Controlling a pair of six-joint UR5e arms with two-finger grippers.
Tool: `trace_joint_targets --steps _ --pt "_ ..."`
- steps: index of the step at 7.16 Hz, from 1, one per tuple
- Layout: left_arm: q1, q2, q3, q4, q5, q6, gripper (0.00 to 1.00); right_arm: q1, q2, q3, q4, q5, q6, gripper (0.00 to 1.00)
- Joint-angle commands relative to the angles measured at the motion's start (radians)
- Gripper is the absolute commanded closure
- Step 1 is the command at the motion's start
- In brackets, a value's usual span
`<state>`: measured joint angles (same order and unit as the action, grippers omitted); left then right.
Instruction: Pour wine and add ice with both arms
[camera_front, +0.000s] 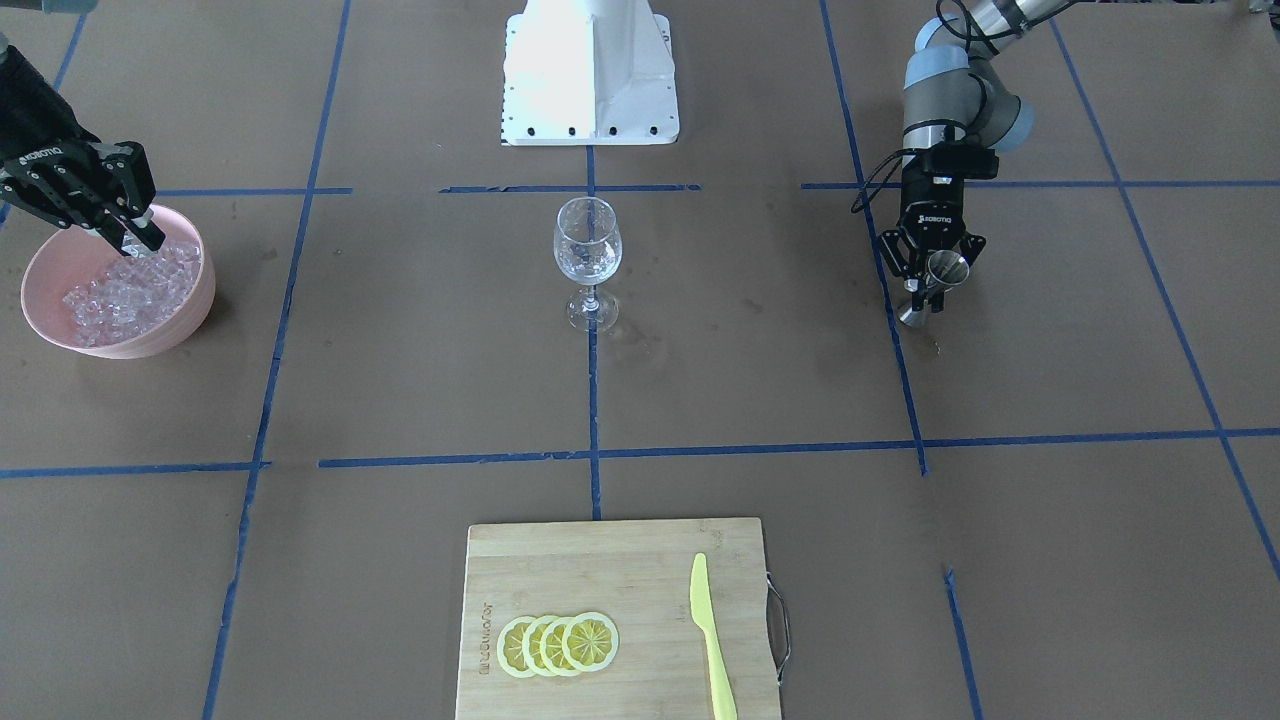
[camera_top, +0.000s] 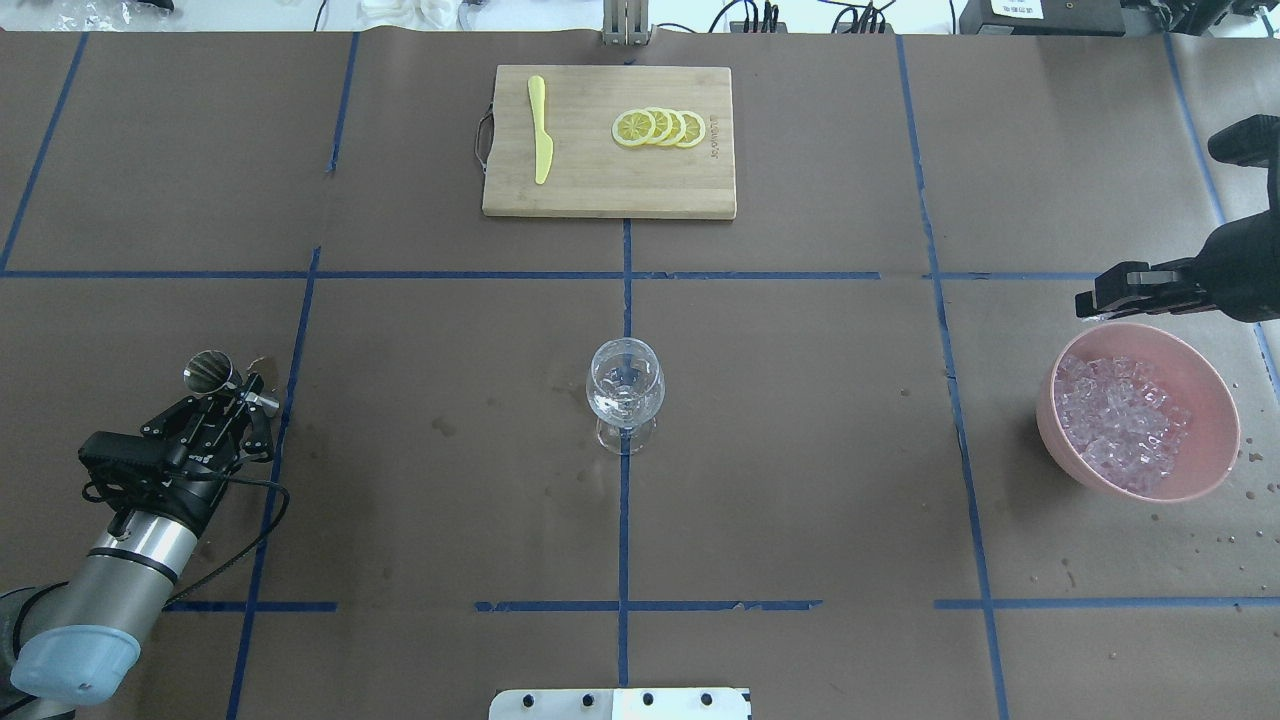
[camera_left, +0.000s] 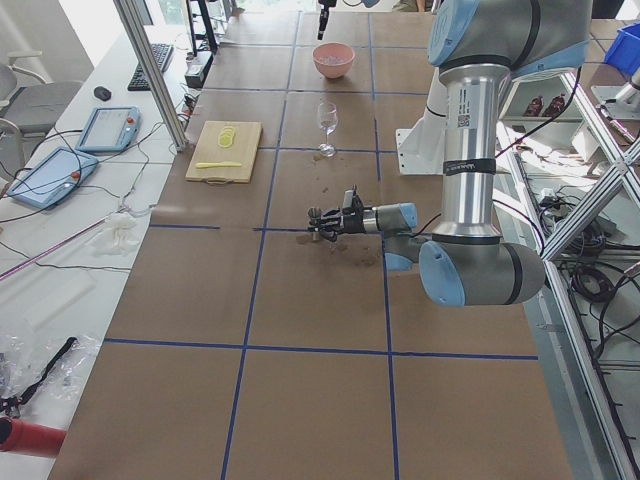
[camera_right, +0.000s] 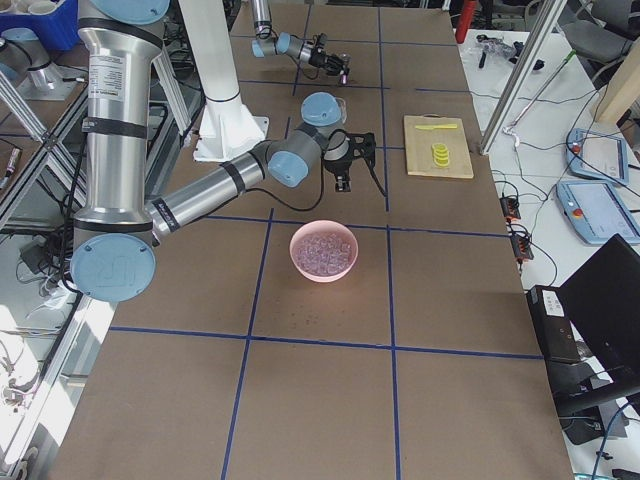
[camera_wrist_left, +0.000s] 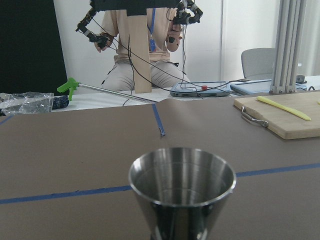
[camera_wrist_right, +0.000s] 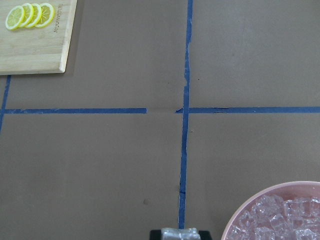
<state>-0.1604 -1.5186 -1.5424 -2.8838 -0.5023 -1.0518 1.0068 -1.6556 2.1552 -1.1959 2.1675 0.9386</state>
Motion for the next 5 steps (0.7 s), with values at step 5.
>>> trace_joint_targets --steps 5 --pt "-0.013 0.018 -0.030 -0.005 -0.060 0.013 0.00 0.001 0.002 0.002 -0.001 0.002 0.002 1.00"
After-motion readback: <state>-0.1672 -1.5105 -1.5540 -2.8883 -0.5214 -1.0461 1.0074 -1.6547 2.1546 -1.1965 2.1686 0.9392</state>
